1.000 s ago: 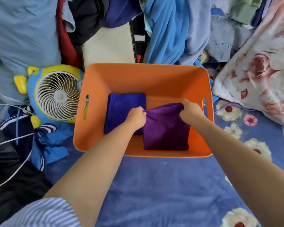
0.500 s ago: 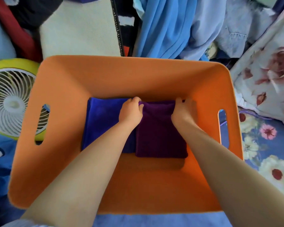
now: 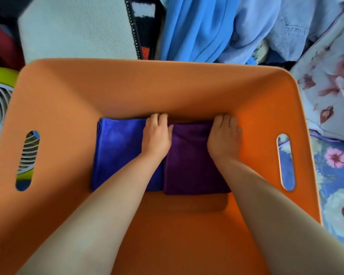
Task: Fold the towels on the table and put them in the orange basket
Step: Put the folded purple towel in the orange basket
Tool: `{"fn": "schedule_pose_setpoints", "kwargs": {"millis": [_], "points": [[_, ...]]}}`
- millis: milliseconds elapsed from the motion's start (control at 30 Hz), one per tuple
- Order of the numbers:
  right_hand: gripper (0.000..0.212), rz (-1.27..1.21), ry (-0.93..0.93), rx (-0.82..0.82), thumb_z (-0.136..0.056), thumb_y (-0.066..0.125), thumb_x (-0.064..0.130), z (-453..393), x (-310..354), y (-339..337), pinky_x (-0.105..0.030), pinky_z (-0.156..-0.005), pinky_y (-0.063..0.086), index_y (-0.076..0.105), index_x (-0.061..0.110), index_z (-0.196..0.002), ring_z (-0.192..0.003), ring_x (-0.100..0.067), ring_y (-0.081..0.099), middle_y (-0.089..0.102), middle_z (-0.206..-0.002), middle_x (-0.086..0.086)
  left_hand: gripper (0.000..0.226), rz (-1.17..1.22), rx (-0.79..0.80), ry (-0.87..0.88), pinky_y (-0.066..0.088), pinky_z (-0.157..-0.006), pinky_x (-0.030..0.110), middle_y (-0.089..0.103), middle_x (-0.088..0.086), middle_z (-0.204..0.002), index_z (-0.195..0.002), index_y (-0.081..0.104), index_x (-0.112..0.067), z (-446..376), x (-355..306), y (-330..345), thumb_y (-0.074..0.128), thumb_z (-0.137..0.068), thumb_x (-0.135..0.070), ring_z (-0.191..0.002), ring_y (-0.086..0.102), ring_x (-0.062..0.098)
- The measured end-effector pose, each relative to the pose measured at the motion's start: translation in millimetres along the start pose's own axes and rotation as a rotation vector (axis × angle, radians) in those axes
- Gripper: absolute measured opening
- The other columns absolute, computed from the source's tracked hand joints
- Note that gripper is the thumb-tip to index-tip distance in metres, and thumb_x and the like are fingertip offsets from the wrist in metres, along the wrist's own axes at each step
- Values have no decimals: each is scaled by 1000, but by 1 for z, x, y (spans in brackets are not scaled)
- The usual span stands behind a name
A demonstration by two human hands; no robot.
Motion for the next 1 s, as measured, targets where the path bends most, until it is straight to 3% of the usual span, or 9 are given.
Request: {"fn": "schedule_pose_setpoints", "kwargs": {"millis": [133,167,233,267,333,400,467,800,1000], "points": [[22,-49,-219,-152,-69,38,-1,21,19,-27,-36,-58,50,60,1,-71,-72,-35,62,62,-75,-20,11,-278,-75,444,45,-47,25,59,9,-63,-62,63,-6,27,-50,-12,73,-58,-4,-56,60,27],[16,-32,-297,-152,-66,45,-2,29,23,-24,-35,-56,51,61,1,-67,-68,-35,64,63,-71,-20,2,-325,-51,544,45,-48,23,61,5,-62,-61,65,-10,38,-56,-5,67,-62,-10,-57,62,25],[16,-81,-366,-42,-67,63,-4,39,25,-1,-43,-69,53,67,-3,-82,-87,-41,65,66,-89,-26,21,-394,31,603,54,-64,25,71,4,-82,-78,73,-14,52,-54,15,56,-72,-25,-78,69,24],[28,-119,-347,44,-75,63,1,40,22,13,-48,-87,48,63,-5,-103,-110,-43,56,60,-113,-30,32,-417,108,546,53,-82,29,70,9,-103,-97,72,-11,54,-45,25,56,-76,-31,-100,66,25],[49,-136,-286,218,-93,45,21,44,13,41,-44,-114,15,35,4,-138,-140,-31,19,25,-150,-18,61,-449,284,422,19,-115,37,34,17,-147,-137,39,-7,57,-25,51,46,-89,-44,-139,28,27],[55,-152,-260,225,-96,34,31,44,9,52,-40,-115,-3,16,13,-145,-144,-23,0,3,-156,-8,72,-474,353,316,-12,-113,38,-2,15,-156,-147,6,-10,56,-8,61,29,-93,-52,-144,-6,26],[58,-159,-238,229,-97,31,35,42,6,59,-39,-115,-7,9,16,-146,-144,-21,-6,-4,-156,-6,75,-512,335,298,-19,-109,38,-11,15,-155,-146,-4,-12,51,-3,67,24,-92,-56,-143,-15,27],[59,-51,-207,524,-98,24,36,35,5,65,-37,-116,-4,-6,17,-146,-143,-20,-12,-17,-154,-4,71,-521,598,222,-8,-116,38,-15,11,-155,-147,-5,-17,42,-5,67,28,-94,-51,-143,-17,23],[53,-158,-236,527,-96,35,19,57,16,1,-36,-118,10,16,9,-145,-144,-24,1,1,-156,-8,48,-495,482,224,11,-115,41,15,12,-152,-140,30,-10,42,-46,-4,42,-94,-21,-142,8,26]]}}
Point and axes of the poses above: each hand's wrist, its own z-axis away from the middle knuckle, its own y-axis out of the palm, x = y × z, the point moved 10 cm from there along -z, towards the middle knuckle
